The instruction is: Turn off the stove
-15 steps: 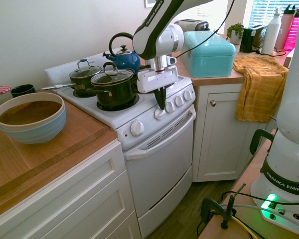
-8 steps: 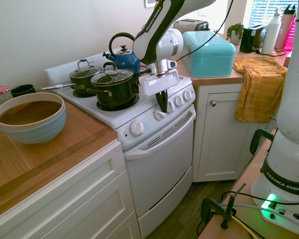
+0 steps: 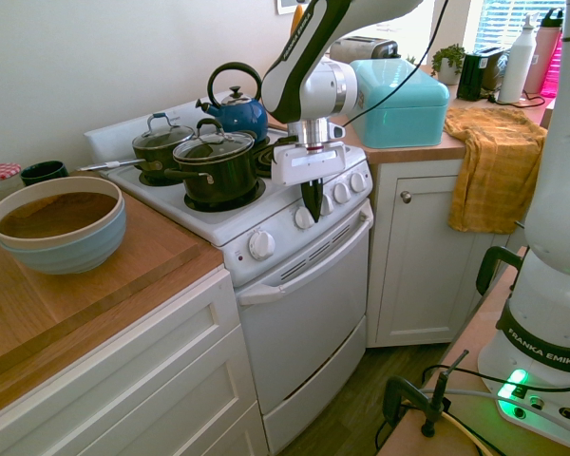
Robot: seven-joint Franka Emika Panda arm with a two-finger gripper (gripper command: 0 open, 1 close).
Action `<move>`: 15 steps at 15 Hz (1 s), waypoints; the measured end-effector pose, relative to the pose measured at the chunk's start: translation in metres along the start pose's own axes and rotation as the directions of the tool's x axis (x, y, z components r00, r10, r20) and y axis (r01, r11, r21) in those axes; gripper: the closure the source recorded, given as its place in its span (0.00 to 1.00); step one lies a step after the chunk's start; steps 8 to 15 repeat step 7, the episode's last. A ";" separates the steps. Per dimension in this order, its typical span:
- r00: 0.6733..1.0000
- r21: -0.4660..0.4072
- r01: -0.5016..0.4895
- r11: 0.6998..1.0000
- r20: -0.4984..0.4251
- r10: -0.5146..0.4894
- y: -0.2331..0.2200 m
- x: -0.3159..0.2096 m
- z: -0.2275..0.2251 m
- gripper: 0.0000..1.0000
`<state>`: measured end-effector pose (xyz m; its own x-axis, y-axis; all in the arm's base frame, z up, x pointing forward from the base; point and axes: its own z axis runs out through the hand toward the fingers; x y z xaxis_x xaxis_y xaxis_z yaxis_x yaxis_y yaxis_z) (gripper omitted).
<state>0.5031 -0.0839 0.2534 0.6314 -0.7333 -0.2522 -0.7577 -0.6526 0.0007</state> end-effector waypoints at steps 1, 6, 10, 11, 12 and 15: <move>1.000 0.009 -0.024 1.000 -0.020 0.024 0.004 0.000 0.002 1.00; 0.969 0.072 -0.097 0.993 -0.221 0.111 0.028 -0.045 -0.023 1.00; 0.965 0.077 -0.083 0.994 -0.242 0.099 0.032 -0.065 -0.027 1.00; 0.965 0.077 -0.083 0.994 -0.242 0.099 0.032 -0.065 -0.027 1.00; 0.965 0.077 -0.083 0.994 -0.242 0.099 0.032 -0.065 -0.027 1.00; 0.965 0.077 -0.083 0.994 -0.242 0.099 0.032 -0.065 -0.027 1.00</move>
